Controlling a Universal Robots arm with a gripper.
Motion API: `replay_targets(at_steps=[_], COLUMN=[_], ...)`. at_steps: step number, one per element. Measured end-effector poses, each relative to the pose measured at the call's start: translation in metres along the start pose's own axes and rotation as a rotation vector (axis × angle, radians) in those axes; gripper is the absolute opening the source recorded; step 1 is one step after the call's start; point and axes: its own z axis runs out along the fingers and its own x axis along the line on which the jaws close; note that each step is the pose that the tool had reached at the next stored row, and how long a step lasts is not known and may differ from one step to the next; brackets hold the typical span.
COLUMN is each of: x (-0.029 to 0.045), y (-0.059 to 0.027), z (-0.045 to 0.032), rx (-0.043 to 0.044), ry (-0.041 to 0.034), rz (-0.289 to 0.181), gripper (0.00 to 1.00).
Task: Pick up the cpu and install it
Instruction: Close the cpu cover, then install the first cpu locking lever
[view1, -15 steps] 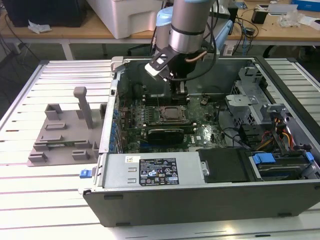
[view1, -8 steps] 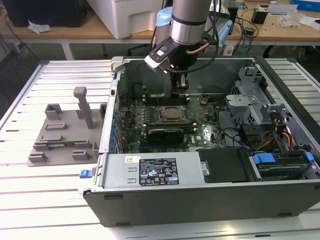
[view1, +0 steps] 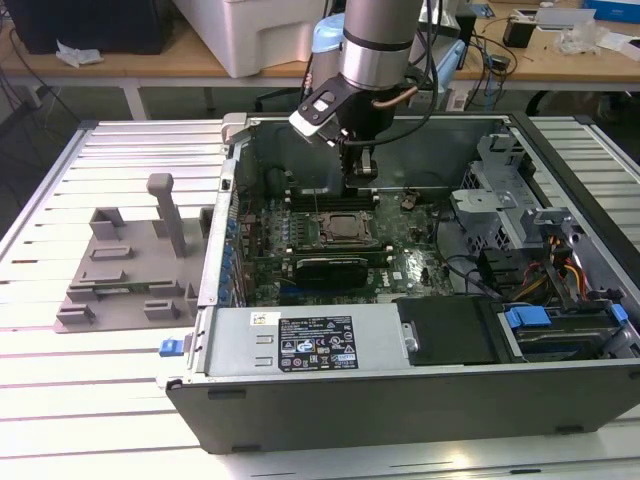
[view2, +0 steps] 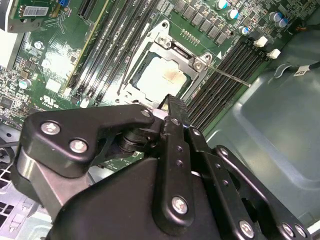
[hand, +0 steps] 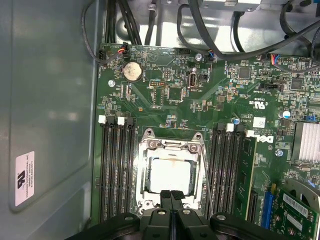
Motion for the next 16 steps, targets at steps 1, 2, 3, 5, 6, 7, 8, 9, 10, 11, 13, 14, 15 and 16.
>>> replay_targets(at_steps=[1,2,3,5,6,7,8,9,10,11,13,14,15,16], x=[0.0000,0.0000,0.0000,0.0000,0.0000,0.0000,0.0000,0.0000,0.0000,0.0000,0.0000,0.0000,0.0000,0.0000], y=[0.0000,0.0000,0.0000,0.0000,0.0000,0.0000,0.0001,0.0000,0.0000,0.0000,0.0000,0.0000,0.0000,0.0000], z=[0.0000,0.0000,0.0000,0.0000,0.0000,0.0000,0.0000,0.0000,0.0000,0.0000,0.0000,0.0000,0.0000,0.0000], rx=[0.0000,0.0000,0.0001,0.0022,0.0036,0.0051,0.0057,0.0075,0.0085,0.0097,0.0142,0.0156,0.0168,0.0174], ry=[0.0000,0.0001,-0.0001,-0.0036,-0.0061,-0.0086,-0.0098,-0.0127,-0.0145,-0.0165,-0.0242,-0.0266,-0.0286,-0.0297], rz=[0.000,0.000,-0.003,-0.058,-0.096,-0.135,-0.154,-0.200,-0.227,-0.257,-0.378,-0.415,-0.445,-0.463], gripper=[0.11,0.11,0.11,0.11,0.11,0.11,0.11,0.11,0.11,0.11,0.11,0.11,0.11,0.11])
